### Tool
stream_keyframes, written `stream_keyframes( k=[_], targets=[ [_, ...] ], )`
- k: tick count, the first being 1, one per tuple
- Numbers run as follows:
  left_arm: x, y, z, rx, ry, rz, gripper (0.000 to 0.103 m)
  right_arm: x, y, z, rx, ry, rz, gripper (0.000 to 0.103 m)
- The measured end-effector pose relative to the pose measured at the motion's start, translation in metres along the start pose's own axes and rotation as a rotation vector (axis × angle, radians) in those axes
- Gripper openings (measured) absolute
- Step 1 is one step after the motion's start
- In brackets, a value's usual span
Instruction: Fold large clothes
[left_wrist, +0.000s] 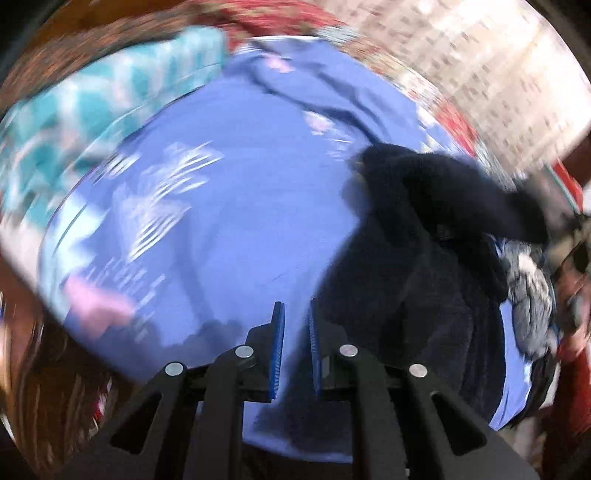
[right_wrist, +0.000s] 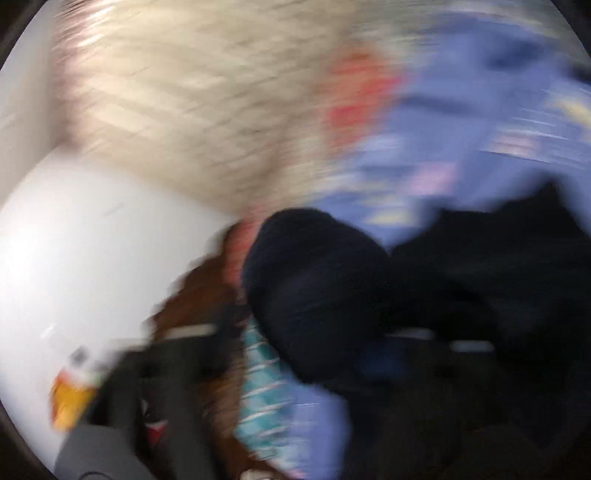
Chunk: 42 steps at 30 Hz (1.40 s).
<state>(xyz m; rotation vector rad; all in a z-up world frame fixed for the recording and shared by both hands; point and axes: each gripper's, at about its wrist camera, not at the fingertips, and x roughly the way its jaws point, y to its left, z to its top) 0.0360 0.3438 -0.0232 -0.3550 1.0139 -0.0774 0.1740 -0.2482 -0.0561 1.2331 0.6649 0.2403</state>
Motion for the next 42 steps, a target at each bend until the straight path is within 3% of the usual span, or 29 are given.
stream_keyframes(
  k=[2, 4, 7, 11, 14, 15, 17, 18, 20, 21, 22, 27, 31, 34, 38, 40, 42],
  targets=[
    [0.018, -0.040, 0.025, 0.090, 0.008, -0.002, 0.035, -0.025, -0.081, 0.002, 0.219, -0.003, -0.005, 0.093],
    [0.035, -0.075, 0.048, 0.158, 0.012, -0.005, 0.035, -0.048, -0.119, 0.000, 0.313, -0.050, -0.001, 0.092],
    [0.061, -0.128, 0.083, 0.261, -0.001, -0.009, 0.035, -0.088, -0.136, 0.016, 0.268, -0.130, -0.053, 0.090],
    [0.102, -0.194, 0.135, 0.349, -0.024, -0.028, 0.035, -0.087, -0.093, 0.041, 0.044, -0.118, -0.086, 0.084],
    [0.141, -0.227, 0.160, 0.368, -0.012, -0.041, 0.035, -0.054, -0.041, 0.043, -0.192, -0.078, -0.100, 0.081],
    [0.157, -0.235, 0.163, 0.387, -0.004, -0.018, 0.035, -0.038, -0.028, 0.035, -0.257, -0.055, -0.103, 0.081],
    [0.186, -0.241, 0.162, 0.425, -0.001, 0.101, 0.035, 0.001, -0.017, 0.032, -0.342, 0.010, -0.138, 0.077],
    [0.211, -0.237, 0.159, 0.441, 0.035, 0.185, 0.035, 0.019, -0.023, 0.031, -0.351, 0.048, -0.165, 0.077],
    [0.244, -0.221, 0.155, 0.419, 0.112, 0.261, 0.035, 0.063, -0.044, 0.031, -0.337, 0.143, -0.241, 0.074],
    [0.261, -0.207, 0.151, 0.396, 0.151, 0.297, 0.035, 0.080, -0.065, 0.026, -0.324, 0.204, -0.288, 0.063],
    [0.269, -0.200, 0.149, 0.391, 0.149, 0.311, 0.035, 0.101, -0.080, 0.024, -0.307, 0.261, -0.338, 0.045],
    [0.284, -0.203, 0.156, 0.388, 0.143, 0.371, 0.035, 0.120, -0.084, 0.032, -0.311, 0.261, -0.395, 0.043],
    [0.271, -0.220, 0.152, 0.440, 0.146, 0.417, 0.035, 0.094, -0.071, 0.028, -0.329, 0.278, -0.359, 0.050],
    [0.219, -0.220, 0.133, 0.484, 0.099, 0.342, 0.037, 0.039, -0.062, 0.017, -0.290, 0.204, -0.216, 0.079],
    [0.148, -0.188, 0.086, 0.522, 0.070, 0.251, 0.058, -0.038, -0.076, -0.023, -0.309, 0.167, -0.192, 0.082],
    [0.120, -0.157, 0.057, 0.510, 0.096, 0.209, 0.068, -0.063, -0.089, -0.049, -0.311, 0.189, -0.216, 0.082],
    [0.100, -0.124, 0.027, 0.465, 0.144, 0.177, 0.072, -0.086, -0.106, -0.074, -0.308, 0.217, -0.237, 0.082]
  ],
)
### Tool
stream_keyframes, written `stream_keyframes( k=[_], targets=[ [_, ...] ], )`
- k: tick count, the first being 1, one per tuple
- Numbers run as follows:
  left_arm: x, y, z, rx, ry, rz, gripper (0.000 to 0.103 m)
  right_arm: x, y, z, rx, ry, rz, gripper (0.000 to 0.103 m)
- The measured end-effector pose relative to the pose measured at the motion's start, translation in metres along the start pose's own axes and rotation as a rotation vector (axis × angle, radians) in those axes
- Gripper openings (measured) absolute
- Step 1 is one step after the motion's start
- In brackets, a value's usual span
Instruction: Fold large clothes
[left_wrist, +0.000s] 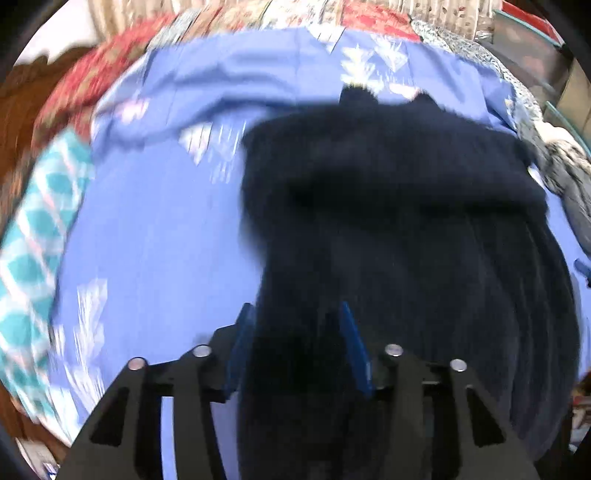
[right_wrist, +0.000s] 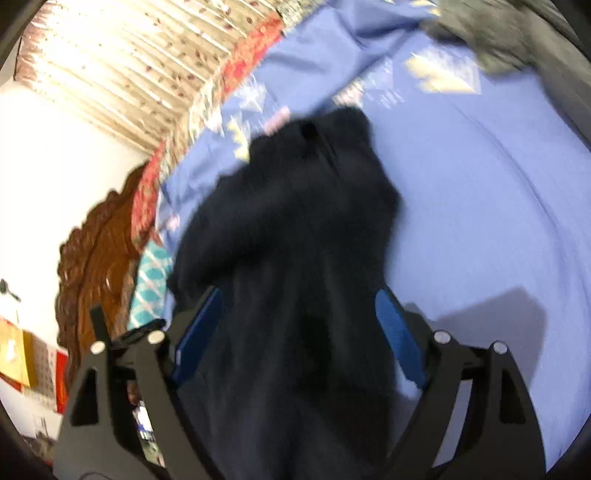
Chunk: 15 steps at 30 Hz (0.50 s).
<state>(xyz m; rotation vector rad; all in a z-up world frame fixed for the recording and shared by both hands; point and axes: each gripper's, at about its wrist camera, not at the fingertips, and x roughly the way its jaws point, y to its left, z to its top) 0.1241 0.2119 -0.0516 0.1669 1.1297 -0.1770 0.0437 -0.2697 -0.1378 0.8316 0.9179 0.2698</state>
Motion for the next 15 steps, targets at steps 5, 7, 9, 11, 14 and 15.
stream_keyframes(
  k=[5, 7, 9, 11, 14, 15],
  targets=[
    [-0.011, 0.041, -0.086, -0.169, 0.071, -0.114, 0.077, -0.024, -0.017, -0.087, -0.002, 0.102, -0.004, 0.082],
    [-0.012, 0.051, -0.106, -0.218, 0.076, -0.136, 0.081, -0.025, -0.016, -0.114, -0.027, 0.151, -0.011, 0.082],
    [-0.006, 0.060, -0.128, -0.271, 0.096, -0.177, 0.082, -0.022, -0.011, -0.137, -0.057, 0.193, -0.005, 0.082],
    [-0.002, 0.058, -0.142, -0.286, 0.119, -0.196, 0.082, -0.013, -0.005, -0.154, -0.075, 0.228, 0.006, 0.082],
    [0.004, 0.049, -0.152, -0.268, 0.126, -0.183, 0.082, 0.001, -0.001, -0.168, -0.071, 0.257, 0.037, 0.081],
    [0.006, 0.047, -0.152, -0.270, 0.127, -0.180, 0.082, 0.007, 0.006, -0.171, -0.090, 0.276, 0.041, 0.076]
  ],
)
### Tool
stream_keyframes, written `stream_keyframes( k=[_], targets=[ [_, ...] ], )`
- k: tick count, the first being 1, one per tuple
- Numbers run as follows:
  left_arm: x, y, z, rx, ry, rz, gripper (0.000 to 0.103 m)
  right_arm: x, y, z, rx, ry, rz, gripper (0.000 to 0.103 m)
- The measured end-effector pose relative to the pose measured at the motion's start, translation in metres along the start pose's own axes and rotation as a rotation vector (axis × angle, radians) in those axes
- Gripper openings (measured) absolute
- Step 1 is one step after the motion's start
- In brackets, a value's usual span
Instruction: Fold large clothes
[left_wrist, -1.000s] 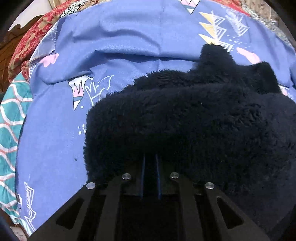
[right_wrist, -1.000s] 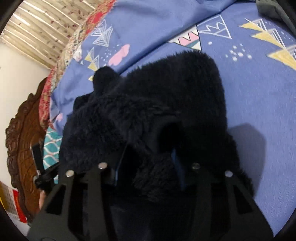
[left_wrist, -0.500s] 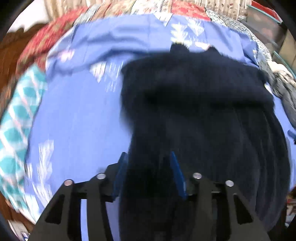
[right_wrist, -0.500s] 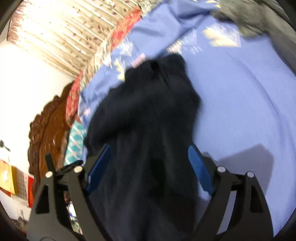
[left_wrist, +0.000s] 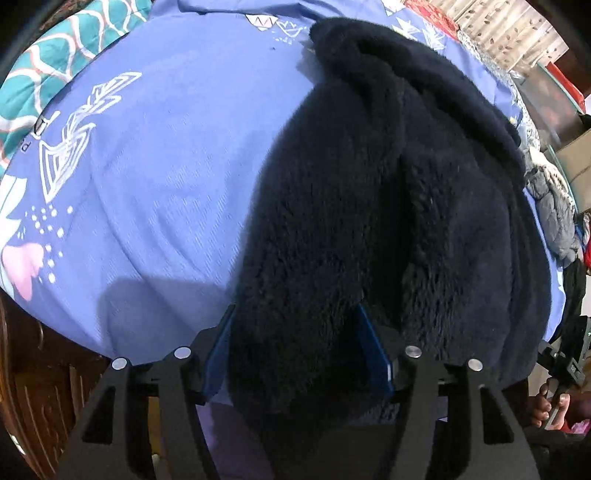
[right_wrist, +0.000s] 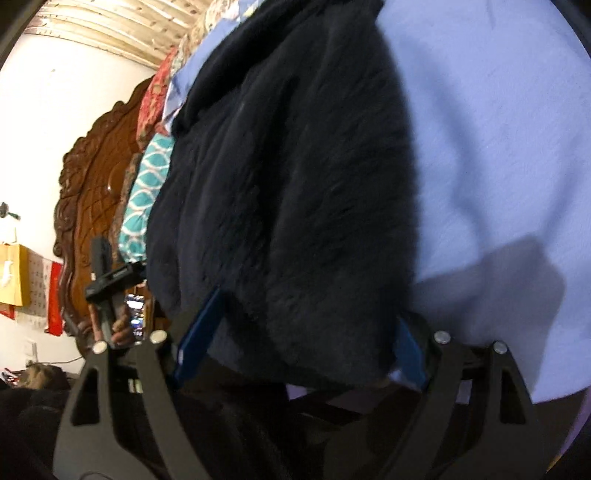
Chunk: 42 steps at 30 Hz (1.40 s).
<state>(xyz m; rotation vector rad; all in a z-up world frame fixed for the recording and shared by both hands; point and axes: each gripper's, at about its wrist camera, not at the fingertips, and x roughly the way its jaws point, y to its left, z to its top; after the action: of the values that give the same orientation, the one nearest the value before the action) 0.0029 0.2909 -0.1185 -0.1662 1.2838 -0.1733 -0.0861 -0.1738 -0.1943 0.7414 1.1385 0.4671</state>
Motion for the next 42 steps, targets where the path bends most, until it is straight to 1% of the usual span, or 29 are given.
stream_keyframes(
  k=[1, 2, 3, 4, 7, 9, 10, 12, 13, 14, 15, 16, 17, 18, 19, 20, 22, 23, 25, 28, 29, 31, 34, 36, 37, 38, 40, 41, 42],
  targets=[
    [0.000, -0.003, -0.003, -0.002, -0.006, 0.007, 0.081, 0.001, 0.004, -0.001, -0.020, 0.005, 0.001, 0.047],
    [-0.002, -0.007, -0.006, -0.002, -0.016, 0.013, 0.074, -0.002, 0.008, 0.001, -0.031, -0.005, 0.004, 0.029],
    [-0.004, -0.010, -0.008, 0.000, -0.014, 0.004, 0.050, -0.011, 0.012, 0.003, -0.043, -0.037, 0.011, 0.026],
    [-0.009, -0.015, -0.009, 0.002, -0.015, -0.015, 0.035, -0.019, 0.017, 0.006, -0.059, -0.060, 0.008, 0.023],
    [-0.032, -0.036, -0.019, 0.019, -0.028, -0.052, 0.033, -0.070, 0.029, 0.015, -0.121, -0.182, -0.072, 0.020],
    [-0.050, -0.049, -0.027, 0.031, -0.031, -0.097, 0.033, -0.103, 0.031, 0.019, -0.127, -0.258, -0.095, 0.020],
    [-0.060, -0.059, -0.034, 0.052, -0.036, -0.101, 0.033, -0.115, 0.031, 0.019, -0.136, -0.281, -0.113, 0.020],
    [-0.062, -0.069, -0.044, 0.080, -0.025, -0.069, 0.033, -0.125, 0.026, 0.019, -0.154, -0.275, -0.162, 0.020],
    [-0.058, -0.071, -0.047, 0.081, -0.013, -0.053, 0.033, -0.122, 0.022, 0.019, -0.154, -0.256, -0.168, 0.020],
    [-0.052, -0.070, -0.047, 0.078, -0.002, -0.027, 0.033, -0.111, 0.013, 0.017, -0.134, -0.202, -0.143, 0.020],
    [-0.041, -0.067, -0.047, 0.071, 0.020, 0.032, 0.033, -0.099, 0.004, 0.014, -0.111, -0.152, -0.129, 0.020],
    [-0.032, -0.063, -0.046, 0.056, 0.041, 0.071, 0.033, -0.083, -0.001, 0.012, -0.090, -0.103, -0.139, 0.021],
    [-0.021, -0.055, -0.045, 0.025, 0.069, 0.082, 0.033, -0.063, -0.009, 0.006, -0.079, -0.047, -0.180, 0.023],
    [-0.020, -0.047, -0.050, 0.005, 0.079, 0.073, 0.033, -0.050, -0.014, 0.002, -0.085, -0.020, -0.214, 0.025],
    [-0.017, -0.043, -0.050, -0.010, 0.084, 0.069, 0.034, -0.044, -0.016, -0.001, -0.088, -0.020, -0.226, 0.034],
    [-0.016, -0.043, -0.048, -0.012, 0.083, 0.073, 0.034, -0.045, -0.018, -0.003, -0.075, -0.051, -0.220, 0.046],
    [-0.018, -0.043, -0.047, 0.004, 0.077, 0.094, 0.038, -0.055, -0.019, -0.001, -0.042, -0.104, -0.174, 0.059],
    [-0.019, -0.046, -0.046, 0.026, 0.074, 0.118, 0.039, -0.062, -0.018, 0.001, -0.039, -0.124, -0.156, 0.063],
    [-0.016, -0.052, -0.042, 0.050, 0.072, 0.145, 0.042, -0.078, -0.015, 0.007, -0.057, -0.171, -0.162, 0.067],
    [-0.010, -0.056, -0.043, 0.048, 0.074, 0.169, 0.046, -0.099, -0.015, 0.013, -0.049, -0.239, -0.170, 0.075],
    [-0.008, -0.056, -0.044, 0.045, 0.075, 0.176, 0.047, -0.102, -0.014, 0.016, -0.040, -0.255, -0.179, 0.077],
    [0.000, -0.056, -0.045, 0.037, 0.075, 0.194, 0.055, -0.102, -0.017, 0.021, -0.031, -0.252, -0.183, 0.078],
    [0.008, -0.055, -0.047, 0.001, 0.071, 0.210, 0.063, -0.076, -0.015, 0.024, -0.008, -0.216, -0.171, 0.078],
    [0.014, -0.049, -0.048, -0.023, 0.061, 0.226, 0.068, -0.061, -0.017, 0.024, 0.002, -0.181, -0.180, 0.078],
    [0.015, -0.048, -0.048, -0.029, 0.056, 0.239, 0.074, -0.047, -0.019, 0.024, 0.012, -0.157, -0.215, 0.084],
    [0.017, -0.046, -0.049, -0.038, 0.049, 0.256, 0.077, -0.040, -0.020, 0.022, 0.015, -0.159, -0.227, 0.091],
    [0.027, -0.032, -0.055, -0.055, 0.036, 0.276, 0.090, -0.037, -0.019, 0.015, 0.000, -0.219, -0.218, 0.099],
    [0.027, -0.029, -0.056, -0.065, 0.031, 0.284, 0.093, -0.035, -0.016, 0.012, -0.011, -0.241, -0.241, 0.099],
    [0.029, -0.024, -0.057, -0.079, 0.027, 0.289, 0.098, -0.033, -0.013, 0.010, -0.030, -0.255, -0.261, 0.099]
  ],
)
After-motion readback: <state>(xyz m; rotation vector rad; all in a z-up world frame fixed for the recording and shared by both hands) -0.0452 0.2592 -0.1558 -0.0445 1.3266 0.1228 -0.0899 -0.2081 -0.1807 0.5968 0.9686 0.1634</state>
